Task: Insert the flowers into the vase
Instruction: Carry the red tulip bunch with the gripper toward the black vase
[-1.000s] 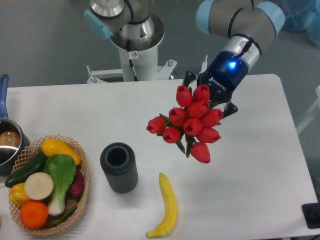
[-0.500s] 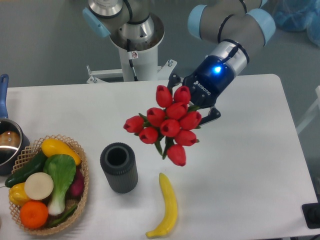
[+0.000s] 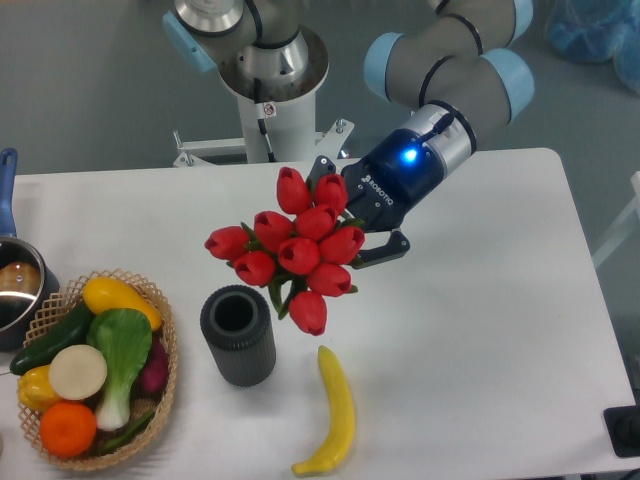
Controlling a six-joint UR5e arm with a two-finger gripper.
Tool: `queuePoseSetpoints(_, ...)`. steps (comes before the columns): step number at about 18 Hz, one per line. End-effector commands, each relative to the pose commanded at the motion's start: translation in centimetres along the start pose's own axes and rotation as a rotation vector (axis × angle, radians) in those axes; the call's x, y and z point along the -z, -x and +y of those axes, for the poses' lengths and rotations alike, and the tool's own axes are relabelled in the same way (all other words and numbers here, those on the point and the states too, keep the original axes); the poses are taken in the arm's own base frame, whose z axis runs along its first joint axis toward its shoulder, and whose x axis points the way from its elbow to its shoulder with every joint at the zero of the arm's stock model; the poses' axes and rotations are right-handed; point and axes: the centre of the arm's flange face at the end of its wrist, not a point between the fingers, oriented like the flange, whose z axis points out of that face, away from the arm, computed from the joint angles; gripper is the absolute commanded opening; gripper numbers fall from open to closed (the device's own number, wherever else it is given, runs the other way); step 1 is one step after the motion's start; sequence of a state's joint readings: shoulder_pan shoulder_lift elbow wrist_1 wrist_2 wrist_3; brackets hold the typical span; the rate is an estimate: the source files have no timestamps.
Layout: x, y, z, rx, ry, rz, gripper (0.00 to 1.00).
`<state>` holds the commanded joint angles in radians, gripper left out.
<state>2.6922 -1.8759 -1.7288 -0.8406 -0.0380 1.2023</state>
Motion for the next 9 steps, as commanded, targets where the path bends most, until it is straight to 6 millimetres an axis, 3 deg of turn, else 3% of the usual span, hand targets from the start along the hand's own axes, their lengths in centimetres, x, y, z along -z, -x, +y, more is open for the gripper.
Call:
queuePoseSetpoints(2,-0.6,-0.2,1.0,-0.001,-0.020,0.017,0.37)
queuePoseSetpoints(9,0.6,-2.0,2.7,-0.007,-0.105,0.019,0.37)
